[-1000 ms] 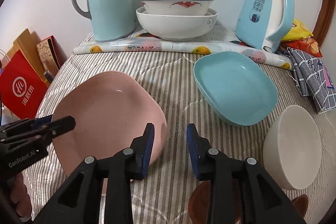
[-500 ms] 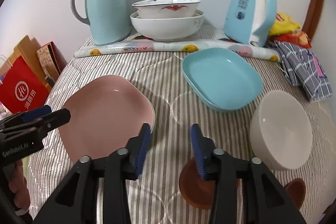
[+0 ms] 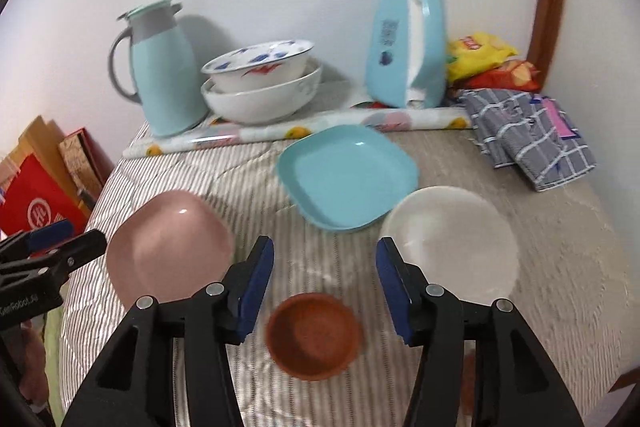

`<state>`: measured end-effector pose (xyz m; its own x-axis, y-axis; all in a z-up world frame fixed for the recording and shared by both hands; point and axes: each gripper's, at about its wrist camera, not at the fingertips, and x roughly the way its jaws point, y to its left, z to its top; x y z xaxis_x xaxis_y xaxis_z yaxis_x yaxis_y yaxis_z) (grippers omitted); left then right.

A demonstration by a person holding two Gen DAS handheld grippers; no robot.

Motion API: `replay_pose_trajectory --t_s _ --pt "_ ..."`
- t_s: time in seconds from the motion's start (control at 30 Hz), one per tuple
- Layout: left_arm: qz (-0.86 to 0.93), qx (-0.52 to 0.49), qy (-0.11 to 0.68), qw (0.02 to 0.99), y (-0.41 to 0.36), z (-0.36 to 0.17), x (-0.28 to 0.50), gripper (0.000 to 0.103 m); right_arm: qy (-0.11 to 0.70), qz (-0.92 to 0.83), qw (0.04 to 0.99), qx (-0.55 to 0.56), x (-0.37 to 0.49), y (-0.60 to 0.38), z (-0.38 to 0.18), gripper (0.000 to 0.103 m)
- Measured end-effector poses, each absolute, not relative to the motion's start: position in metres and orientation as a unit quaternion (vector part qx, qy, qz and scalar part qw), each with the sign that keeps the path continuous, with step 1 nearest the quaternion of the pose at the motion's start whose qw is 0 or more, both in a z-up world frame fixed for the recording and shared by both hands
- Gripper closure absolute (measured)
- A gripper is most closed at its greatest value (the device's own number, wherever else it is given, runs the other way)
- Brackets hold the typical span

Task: Organize plates and bowls
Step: 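Move both grippers to the rim of the teal square plate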

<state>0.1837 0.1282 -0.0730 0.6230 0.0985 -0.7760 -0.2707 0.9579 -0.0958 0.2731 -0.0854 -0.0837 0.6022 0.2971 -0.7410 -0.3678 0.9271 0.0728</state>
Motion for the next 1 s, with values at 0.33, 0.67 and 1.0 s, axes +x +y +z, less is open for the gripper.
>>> replay_pose_trajectory --t_s 0.33,0.67,1.0 --pt "0.102 -0.131 0.411 0.897 0.108 -0.064 0.207 0.027 0.413 0.175 0.893 -0.047 0.294 -0.119 -0.075 0.05" --pt "0.088 -0.188 0.426 0.881 0.113 -0.076 0.245 0.029 0.404 0.172 0.897 -0.042 0.326 -0.13 -0.071 0.05" --pt "0.1 -0.115 0.412 0.898 0.104 -0.08 0.298 0.029 0.413 0.161 0.895 -0.043 0.371 -0.123 -0.082 0.05"
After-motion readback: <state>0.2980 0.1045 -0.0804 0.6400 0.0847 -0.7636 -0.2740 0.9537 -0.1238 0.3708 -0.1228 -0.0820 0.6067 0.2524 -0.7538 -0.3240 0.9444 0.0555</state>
